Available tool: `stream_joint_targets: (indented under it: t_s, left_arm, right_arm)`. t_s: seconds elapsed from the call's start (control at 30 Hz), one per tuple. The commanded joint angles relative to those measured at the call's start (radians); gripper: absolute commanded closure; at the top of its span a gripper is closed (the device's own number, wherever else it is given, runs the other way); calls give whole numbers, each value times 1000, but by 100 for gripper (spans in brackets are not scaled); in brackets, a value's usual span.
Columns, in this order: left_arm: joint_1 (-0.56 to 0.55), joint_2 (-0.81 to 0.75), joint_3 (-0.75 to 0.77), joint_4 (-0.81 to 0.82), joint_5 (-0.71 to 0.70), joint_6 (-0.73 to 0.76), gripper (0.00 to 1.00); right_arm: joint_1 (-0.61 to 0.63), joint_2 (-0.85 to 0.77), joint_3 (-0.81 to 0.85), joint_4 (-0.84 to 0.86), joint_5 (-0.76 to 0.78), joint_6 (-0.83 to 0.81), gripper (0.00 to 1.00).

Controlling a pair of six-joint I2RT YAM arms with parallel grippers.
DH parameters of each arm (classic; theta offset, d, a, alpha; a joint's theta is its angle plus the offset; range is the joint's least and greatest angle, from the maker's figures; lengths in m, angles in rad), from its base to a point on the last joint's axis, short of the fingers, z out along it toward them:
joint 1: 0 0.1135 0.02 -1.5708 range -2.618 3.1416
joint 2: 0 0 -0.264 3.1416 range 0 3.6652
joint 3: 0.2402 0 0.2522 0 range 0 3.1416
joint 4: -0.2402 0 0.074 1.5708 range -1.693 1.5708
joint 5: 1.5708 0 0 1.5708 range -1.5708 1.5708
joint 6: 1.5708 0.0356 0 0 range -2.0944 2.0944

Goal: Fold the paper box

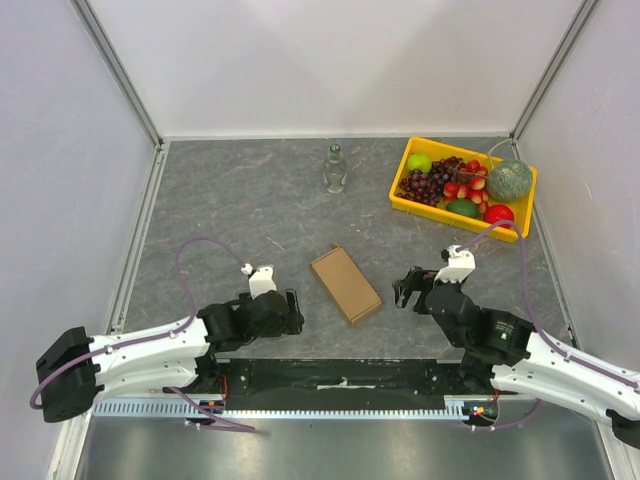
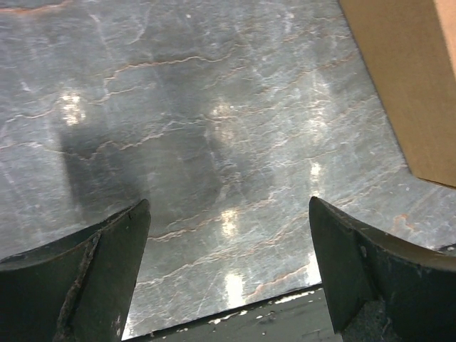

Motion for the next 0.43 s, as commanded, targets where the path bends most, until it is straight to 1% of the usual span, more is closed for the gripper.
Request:
stream_joint_targets:
  t_s: [0.0, 0.1, 0.13, 0.27, 0.4]
  left_arm:
    - [-4, -23, 45, -78, -88, -12, 2]
    - [-4, -61, 32, -83, -127, -11, 2]
    - [-2, -70, 23, -74, -142, -9, 2]
    - [-4, -115, 25, -72, -176, 17, 2]
    - [-2, -170, 48, -126, -251, 34, 2]
  right_arm:
    - [4, -10, -31, 73, 190, -4, 2]
    - [2, 11, -51, 122, 246, -84, 2]
    - [2, 18, -54, 128, 273, -76, 2]
    - [4, 45, -67, 141, 286, -44, 2]
    - [2, 58, -72, 205, 287, -102, 2]
